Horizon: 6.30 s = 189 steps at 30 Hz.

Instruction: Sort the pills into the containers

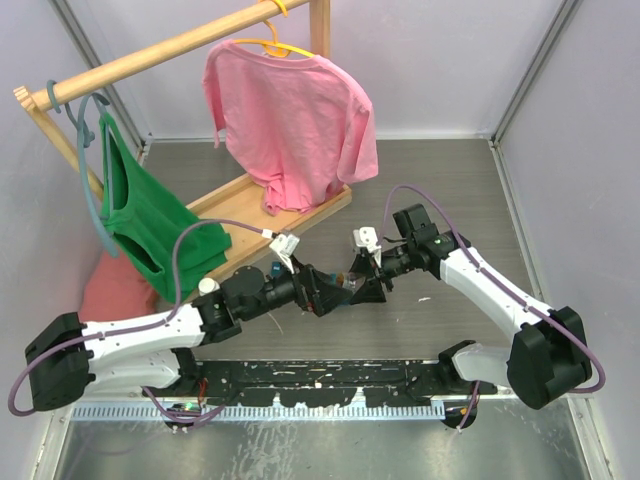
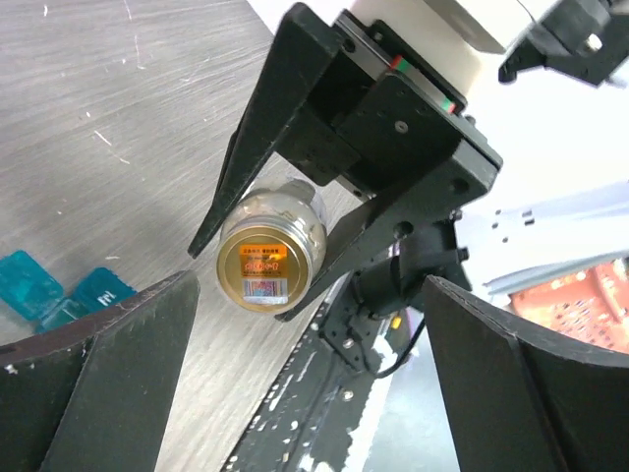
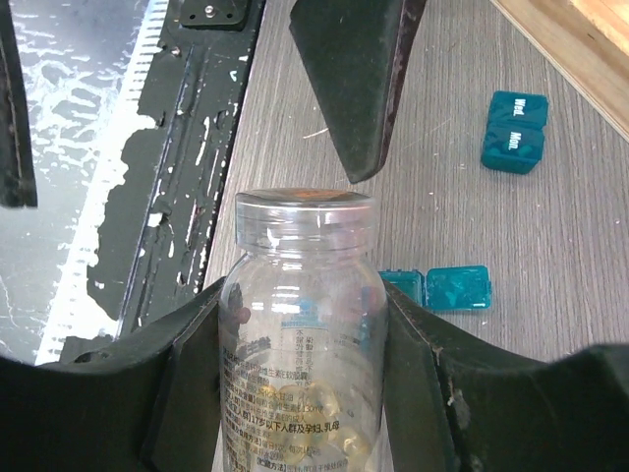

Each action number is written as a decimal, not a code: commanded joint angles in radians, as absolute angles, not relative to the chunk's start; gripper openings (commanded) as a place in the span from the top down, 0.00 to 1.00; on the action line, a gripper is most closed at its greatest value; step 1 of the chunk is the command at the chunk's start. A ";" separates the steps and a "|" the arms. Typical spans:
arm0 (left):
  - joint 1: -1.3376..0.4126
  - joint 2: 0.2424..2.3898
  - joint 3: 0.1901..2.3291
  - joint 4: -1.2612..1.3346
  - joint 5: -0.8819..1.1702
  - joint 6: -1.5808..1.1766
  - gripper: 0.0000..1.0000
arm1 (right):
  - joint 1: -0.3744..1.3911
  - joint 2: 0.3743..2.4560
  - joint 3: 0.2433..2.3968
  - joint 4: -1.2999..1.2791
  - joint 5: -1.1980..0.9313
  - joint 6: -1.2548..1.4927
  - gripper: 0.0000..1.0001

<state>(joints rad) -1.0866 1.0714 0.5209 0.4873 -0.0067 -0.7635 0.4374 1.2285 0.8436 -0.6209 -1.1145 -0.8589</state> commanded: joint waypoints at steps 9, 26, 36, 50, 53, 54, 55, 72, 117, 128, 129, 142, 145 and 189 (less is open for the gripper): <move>-1.091 0.913 0.353 0.700 0.180 0.059 0.02 | 0.440 1.226 0.900 -0.709 -1.187 -1.003 0.99; -1.019 1.109 0.540 0.633 0.413 0.312 0.20 | 0.439 1.233 0.905 -0.731 -1.192 -1.026 0.99; -1.015 1.135 0.564 0.606 0.436 0.297 0.45 | 0.439 1.234 0.908 -0.741 -1.195 -1.033 0.99; -1.015 1.164 0.586 0.586 0.449 0.274 0.54 | 0.439 1.233 0.910 -0.744 -1.198 -1.034 0.99; -1.015 1.167 0.590 0.569 0.450 0.265 0.70 | 0.440 1.234 0.911 -0.745 -1.198 -1.034 0.99; -1.015 1.166 0.591 0.567 0.446 0.256 0.78 | 0.439 1.233 0.912 -0.745 -1.197 -1.035 0.99; -1.014 1.162 0.590 0.567 0.443 0.242 0.87 | 0.439 1.233 0.912 -0.746 -1.196 -1.035 0.99; -1.193 1.075 0.593 0.348 -0.356 -1.185 1.00 | 0.440 1.247 0.910 -0.664 -1.135 -0.920 0.99; -0.976 0.959 0.425 0.731 0.415 0.238 0.02 | 0.439 1.252 0.914 -0.742 -1.181 -1.027 0.99; -0.943 1.148 0.531 0.755 0.565 0.204 0.17 | 0.440 1.250 0.916 -0.749 -1.179 -1.035 0.99; -0.943 1.156 0.532 0.757 0.566 0.203 0.20 | 0.440 1.249 0.916 -0.750 -1.179 -1.035 0.99; -0.940 1.199 0.535 0.781 0.533 0.188 0.40 | 0.440 1.246 0.919 -0.756 -1.183 -1.040 0.99; -0.941 1.204 0.540 0.780 0.538 0.185 0.46 | 0.440 1.247 0.919 -0.756 -1.183 -1.040 0.99; -1.071 1.100 0.740 -0.005 -0.187 -1.262 1.00 | 0.439 1.256 0.920 -0.759 -1.180 -1.041 0.99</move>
<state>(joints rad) -1.0634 1.1210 0.6815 0.1272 -0.0425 -1.1240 0.4412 1.2633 0.8921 -0.7559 -1.1500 -1.0206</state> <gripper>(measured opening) 0.391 0.593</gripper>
